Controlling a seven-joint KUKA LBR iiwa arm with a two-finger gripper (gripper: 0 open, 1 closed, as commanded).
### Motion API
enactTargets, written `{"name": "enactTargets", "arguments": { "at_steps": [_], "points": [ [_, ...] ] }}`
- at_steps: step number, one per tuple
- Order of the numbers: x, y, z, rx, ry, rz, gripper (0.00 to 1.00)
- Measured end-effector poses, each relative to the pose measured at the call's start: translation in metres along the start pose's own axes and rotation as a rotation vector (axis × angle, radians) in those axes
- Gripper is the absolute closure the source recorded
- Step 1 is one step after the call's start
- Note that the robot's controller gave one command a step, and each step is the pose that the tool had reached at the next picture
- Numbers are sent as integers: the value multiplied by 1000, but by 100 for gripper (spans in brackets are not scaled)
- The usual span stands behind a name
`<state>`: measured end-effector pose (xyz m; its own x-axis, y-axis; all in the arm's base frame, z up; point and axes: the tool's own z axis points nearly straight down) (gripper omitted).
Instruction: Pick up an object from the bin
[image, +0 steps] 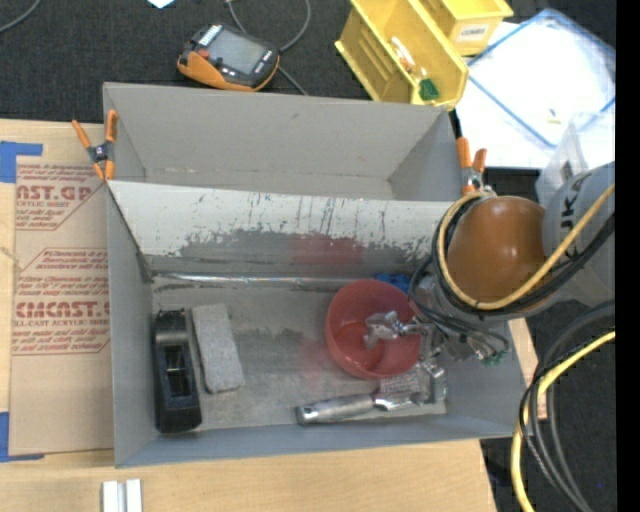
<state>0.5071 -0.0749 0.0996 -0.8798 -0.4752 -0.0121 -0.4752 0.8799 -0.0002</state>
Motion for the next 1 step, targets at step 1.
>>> {"name": "enactTargets", "arguments": {
  "at_steps": [1],
  "points": [
    [35, -20, 27, 8, -6, -95, 0]
  ]
}}
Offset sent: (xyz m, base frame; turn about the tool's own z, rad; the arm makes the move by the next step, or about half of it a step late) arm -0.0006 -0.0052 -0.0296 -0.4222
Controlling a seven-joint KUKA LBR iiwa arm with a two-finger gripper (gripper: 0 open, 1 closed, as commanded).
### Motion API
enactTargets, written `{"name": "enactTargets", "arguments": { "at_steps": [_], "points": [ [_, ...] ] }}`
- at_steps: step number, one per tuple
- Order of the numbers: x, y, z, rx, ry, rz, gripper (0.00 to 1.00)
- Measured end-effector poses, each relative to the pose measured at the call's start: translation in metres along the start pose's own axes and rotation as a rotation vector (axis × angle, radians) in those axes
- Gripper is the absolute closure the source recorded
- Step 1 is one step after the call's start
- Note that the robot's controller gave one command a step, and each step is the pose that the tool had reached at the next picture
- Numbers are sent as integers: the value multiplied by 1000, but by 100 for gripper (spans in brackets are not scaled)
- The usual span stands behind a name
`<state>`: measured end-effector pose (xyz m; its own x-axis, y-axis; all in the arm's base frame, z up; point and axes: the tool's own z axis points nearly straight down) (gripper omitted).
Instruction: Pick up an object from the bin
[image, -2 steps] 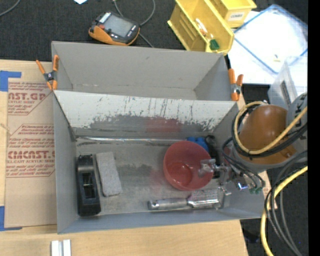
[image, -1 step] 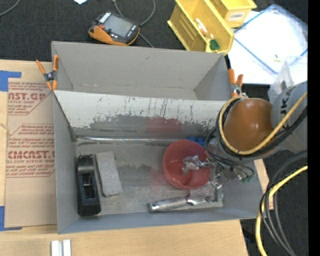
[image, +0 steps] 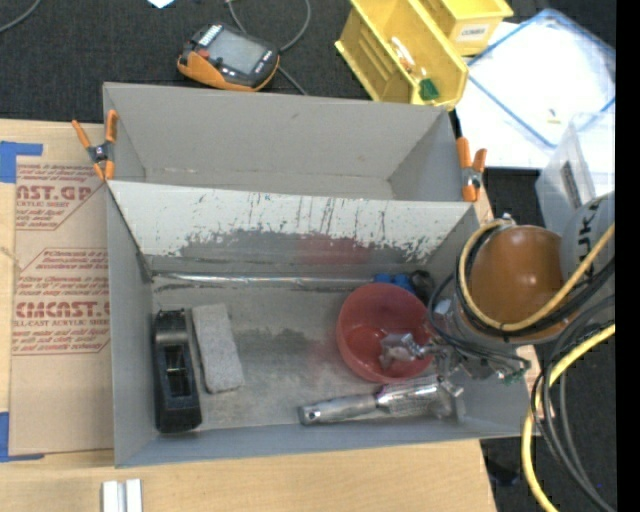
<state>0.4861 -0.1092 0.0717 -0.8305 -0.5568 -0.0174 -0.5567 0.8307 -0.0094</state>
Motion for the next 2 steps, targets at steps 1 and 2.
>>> {"name": "enactTargets", "arguments": {
  "at_steps": [1, 2],
  "points": [
    [-37, 11, -1, 4, -13, -320, 100],
    [-37, 11, -1, 4, -13, -320, 100]
  ]
}}
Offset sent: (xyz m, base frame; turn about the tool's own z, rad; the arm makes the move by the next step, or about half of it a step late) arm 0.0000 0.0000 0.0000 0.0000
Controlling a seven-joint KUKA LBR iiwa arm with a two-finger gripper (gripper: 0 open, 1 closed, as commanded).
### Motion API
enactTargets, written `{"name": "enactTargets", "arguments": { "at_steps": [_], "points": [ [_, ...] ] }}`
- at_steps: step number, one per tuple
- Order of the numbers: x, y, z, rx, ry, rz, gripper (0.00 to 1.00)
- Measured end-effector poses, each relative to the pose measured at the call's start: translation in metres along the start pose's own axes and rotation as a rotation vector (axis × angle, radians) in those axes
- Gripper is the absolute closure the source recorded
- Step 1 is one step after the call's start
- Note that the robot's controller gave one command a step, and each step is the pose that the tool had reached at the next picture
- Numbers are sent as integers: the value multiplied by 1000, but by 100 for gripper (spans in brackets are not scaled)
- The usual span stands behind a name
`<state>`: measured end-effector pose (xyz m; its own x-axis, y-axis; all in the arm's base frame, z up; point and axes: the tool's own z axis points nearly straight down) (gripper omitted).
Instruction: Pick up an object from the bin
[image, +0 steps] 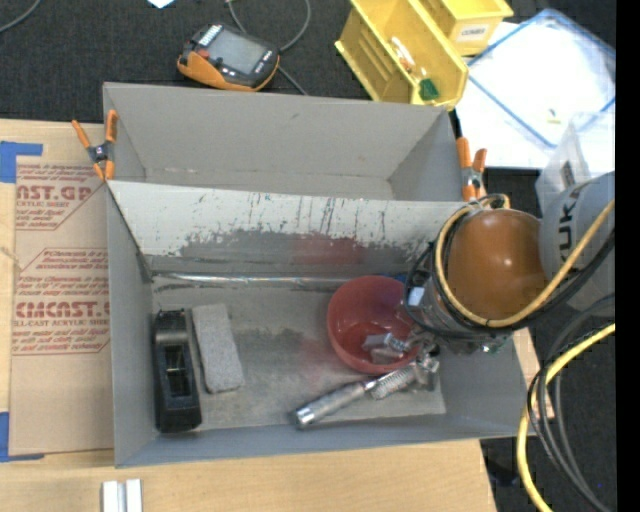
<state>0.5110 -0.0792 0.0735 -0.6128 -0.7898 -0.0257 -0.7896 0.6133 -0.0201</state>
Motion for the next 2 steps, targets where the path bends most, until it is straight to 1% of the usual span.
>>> {"name": "enactTargets", "arguments": {
  "at_steps": [1, 2],
  "points": [
    [-1, 2, -36, -7, 1, 1, 100],
    [-2, 0, -68, -3, 1, 1, 100]
  ]
}}
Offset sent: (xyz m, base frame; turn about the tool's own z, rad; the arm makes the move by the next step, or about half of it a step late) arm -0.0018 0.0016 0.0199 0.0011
